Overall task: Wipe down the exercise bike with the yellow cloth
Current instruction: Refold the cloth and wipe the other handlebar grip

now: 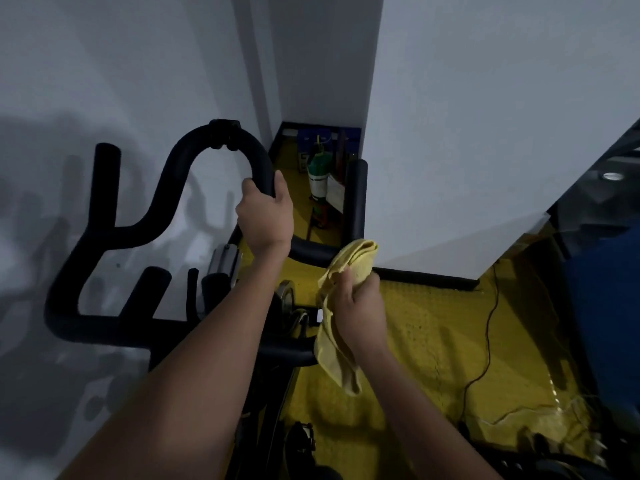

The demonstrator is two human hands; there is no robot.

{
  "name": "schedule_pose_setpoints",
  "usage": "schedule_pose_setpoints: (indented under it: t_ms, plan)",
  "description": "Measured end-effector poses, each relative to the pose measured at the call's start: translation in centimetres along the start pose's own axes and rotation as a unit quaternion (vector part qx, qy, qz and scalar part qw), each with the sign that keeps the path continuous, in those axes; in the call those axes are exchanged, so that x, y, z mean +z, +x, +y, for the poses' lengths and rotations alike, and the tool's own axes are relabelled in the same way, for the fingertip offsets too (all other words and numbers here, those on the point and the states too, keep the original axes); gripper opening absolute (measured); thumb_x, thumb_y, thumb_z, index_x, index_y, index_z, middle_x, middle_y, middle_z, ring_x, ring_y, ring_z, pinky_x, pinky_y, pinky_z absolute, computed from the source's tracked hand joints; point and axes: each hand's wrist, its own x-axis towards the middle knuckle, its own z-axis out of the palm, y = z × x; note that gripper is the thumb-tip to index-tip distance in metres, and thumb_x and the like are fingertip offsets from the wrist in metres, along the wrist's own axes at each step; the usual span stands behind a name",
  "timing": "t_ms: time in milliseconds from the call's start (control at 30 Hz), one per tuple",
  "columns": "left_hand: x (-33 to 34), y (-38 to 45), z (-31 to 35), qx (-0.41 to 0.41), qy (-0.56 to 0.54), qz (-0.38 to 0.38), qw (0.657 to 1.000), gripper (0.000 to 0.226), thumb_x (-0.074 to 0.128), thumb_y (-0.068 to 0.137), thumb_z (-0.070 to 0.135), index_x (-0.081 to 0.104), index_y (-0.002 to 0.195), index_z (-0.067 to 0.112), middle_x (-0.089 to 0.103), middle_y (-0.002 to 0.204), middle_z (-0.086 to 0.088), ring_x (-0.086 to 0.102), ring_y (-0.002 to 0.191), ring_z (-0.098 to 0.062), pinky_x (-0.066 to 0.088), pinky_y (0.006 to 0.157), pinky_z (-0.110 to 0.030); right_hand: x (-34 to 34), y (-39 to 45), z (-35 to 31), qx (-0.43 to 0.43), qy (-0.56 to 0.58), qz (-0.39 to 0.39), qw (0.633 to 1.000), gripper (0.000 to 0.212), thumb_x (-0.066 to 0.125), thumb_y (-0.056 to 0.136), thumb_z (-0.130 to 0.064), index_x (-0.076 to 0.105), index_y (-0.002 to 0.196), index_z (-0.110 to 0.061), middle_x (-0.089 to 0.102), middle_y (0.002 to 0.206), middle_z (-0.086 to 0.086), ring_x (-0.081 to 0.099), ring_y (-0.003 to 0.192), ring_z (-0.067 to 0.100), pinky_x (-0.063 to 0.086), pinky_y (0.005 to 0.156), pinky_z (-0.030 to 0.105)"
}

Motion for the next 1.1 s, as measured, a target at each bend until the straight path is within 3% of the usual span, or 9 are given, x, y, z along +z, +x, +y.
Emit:
schedule_pose_setpoints:
  t_ms: [100,200,367,567,667,767,900,1100]
  plan:
    - [0.1,0.3,-0.1,0.003,0.004,0.003,1.0,0.043,0.05,0.097,0.051,0.056,0.097,0.008,0.064,0.077,-0.003,0.061,0.06,-0.015,0.04,0.043,-0.021,0.1,3.3,-1.5,-0.026,-0.019,0.012,0.999,0.045,0.034,0.104,-0.055,0.047,0.114,-0.013,0.064,0.098,0.005,0.064,0.085,0.024,0.051,0.07,0.037]
    - [0.4,0.4,-0.2,0.007,0.002,0.006,1.0,0.043,0.05,0.096,0.052,0.055,0.096,0.009,0.063,0.074,-0.002,0.061,0.059,-0.016,0.044,0.043,-0.025,0.2,7.1,-4.1,-0.067,-0.017,0.018,0.997,0.041,0.034,0.105,-0.054,0.044,0.112,-0.015,0.057,0.092,-0.003,0.057,0.077,0.013,0.043,0.065,0.033]
    - [0.8,0.7,-0.5,0.011,-0.009,0.021,1.0,0.043,0.051,0.096,0.052,0.058,0.095,0.009,0.061,0.072,0.0,0.061,0.058,-0.013,0.044,0.044,-0.024,0.9,12.1,-7.2,-0.138,0.031,0.086,0.986,0.042,0.043,0.102,-0.054,0.047,0.123,-0.018,0.063,0.104,-0.005,0.063,0.091,0.016,0.056,0.08,0.04]
    - [1.1,0.8,-0.9,0.02,-0.022,0.032,0.999,0.044,0.052,0.095,0.053,0.06,0.096,0.01,0.062,0.072,0.003,0.063,0.059,-0.012,0.049,0.046,-0.024,0.5,13.7,-6.9,-0.189,0.083,0.06,0.977,0.056,0.058,0.098,-0.049,0.044,0.142,-0.017,0.06,0.125,-0.007,0.059,0.111,0.008,0.05,0.09,0.02]
    - [1.1,0.7,-0.8,0.022,-0.023,0.034,0.999,0.041,0.053,0.095,0.051,0.059,0.093,0.011,0.06,0.069,0.003,0.061,0.057,-0.012,0.047,0.045,-0.023,0.3,13.7,-6.8,-0.141,0.086,0.024,0.986,0.056,0.06,0.096,-0.052,0.047,0.14,-0.019,0.062,0.119,-0.009,0.061,0.103,0.006,0.05,0.081,0.017]
    - [1.0,0.6,-0.7,0.023,-0.019,0.031,0.999,0.041,0.053,0.095,0.051,0.059,0.094,0.011,0.061,0.07,0.004,0.061,0.058,-0.011,0.045,0.045,-0.022,-0.7,13.4,-6.8,-0.058,0.134,-0.054,0.988,0.05,0.065,0.091,-0.056,0.063,0.124,-0.018,0.071,0.105,-0.004,0.069,0.093,0.013,0.055,0.073,0.025]
    - [1.0,0.0,-0.6,0.03,-0.012,0.022,0.999,0.046,0.051,0.095,0.054,0.061,0.1,0.009,0.065,0.076,0.001,0.063,0.062,-0.013,0.041,0.045,-0.018,-2.3,11.3,-6.3,0.028,0.224,-0.122,0.967,0.04,0.061,0.095,-0.053,0.067,0.101,-0.014,0.073,0.082,0.0,0.071,0.065,0.008,0.053,0.053,0.02]
    - [0.8,-0.2,-0.4,0.026,-0.009,0.014,1.0,0.046,0.05,0.095,0.055,0.06,0.099,0.01,0.063,0.076,0.001,0.063,0.061,-0.014,0.04,0.045,-0.02,-1.3,6.7,-1.8,0.064,0.204,-0.118,0.97,0.051,0.059,0.094,-0.058,0.071,0.108,-0.011,0.075,0.097,0.01,0.072,0.092,0.027,0.057,0.079,0.038]
